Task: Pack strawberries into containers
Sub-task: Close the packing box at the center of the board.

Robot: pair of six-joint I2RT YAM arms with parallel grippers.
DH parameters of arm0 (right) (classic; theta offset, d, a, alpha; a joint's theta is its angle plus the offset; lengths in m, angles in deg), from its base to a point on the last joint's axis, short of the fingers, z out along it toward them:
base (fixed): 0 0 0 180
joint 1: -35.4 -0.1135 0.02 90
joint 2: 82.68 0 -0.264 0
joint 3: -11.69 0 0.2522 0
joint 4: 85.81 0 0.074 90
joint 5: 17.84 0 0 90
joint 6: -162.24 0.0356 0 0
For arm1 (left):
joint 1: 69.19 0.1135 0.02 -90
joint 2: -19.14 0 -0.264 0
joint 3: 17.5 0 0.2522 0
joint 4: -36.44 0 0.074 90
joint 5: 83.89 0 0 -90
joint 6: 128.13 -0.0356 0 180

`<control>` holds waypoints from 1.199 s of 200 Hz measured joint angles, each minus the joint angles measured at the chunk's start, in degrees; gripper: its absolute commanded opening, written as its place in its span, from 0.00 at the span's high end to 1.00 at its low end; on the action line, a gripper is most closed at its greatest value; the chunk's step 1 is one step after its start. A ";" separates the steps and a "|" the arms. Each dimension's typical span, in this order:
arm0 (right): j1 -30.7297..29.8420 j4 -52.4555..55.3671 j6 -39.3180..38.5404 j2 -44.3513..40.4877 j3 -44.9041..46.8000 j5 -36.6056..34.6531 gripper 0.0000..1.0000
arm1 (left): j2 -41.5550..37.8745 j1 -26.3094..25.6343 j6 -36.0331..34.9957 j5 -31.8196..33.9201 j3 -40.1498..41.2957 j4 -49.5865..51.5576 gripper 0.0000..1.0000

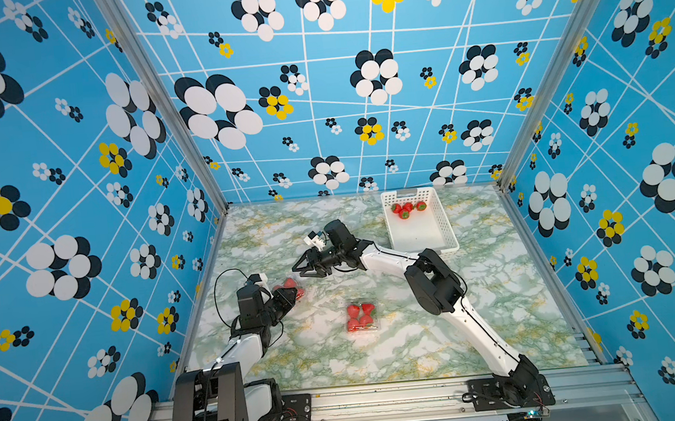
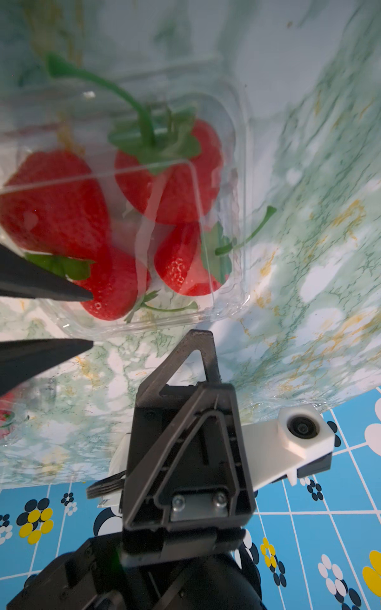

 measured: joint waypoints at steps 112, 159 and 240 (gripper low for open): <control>0.00 8.07 -1.40 9.18 -17.14 0.35 0.47 | 3.41 0.00 0.26 -0.72 -0.02 -3.39 0.78; 0.00 9.90 -2.10 10.21 -18.32 1.27 0.48 | 3.98 0.00 0.26 -1.03 -0.02 -3.91 0.79; -0.39 11.52 -2.73 13.31 -21.90 2.75 0.51 | 6.27 0.00 0.26 -2.01 -0.92 -5.01 0.79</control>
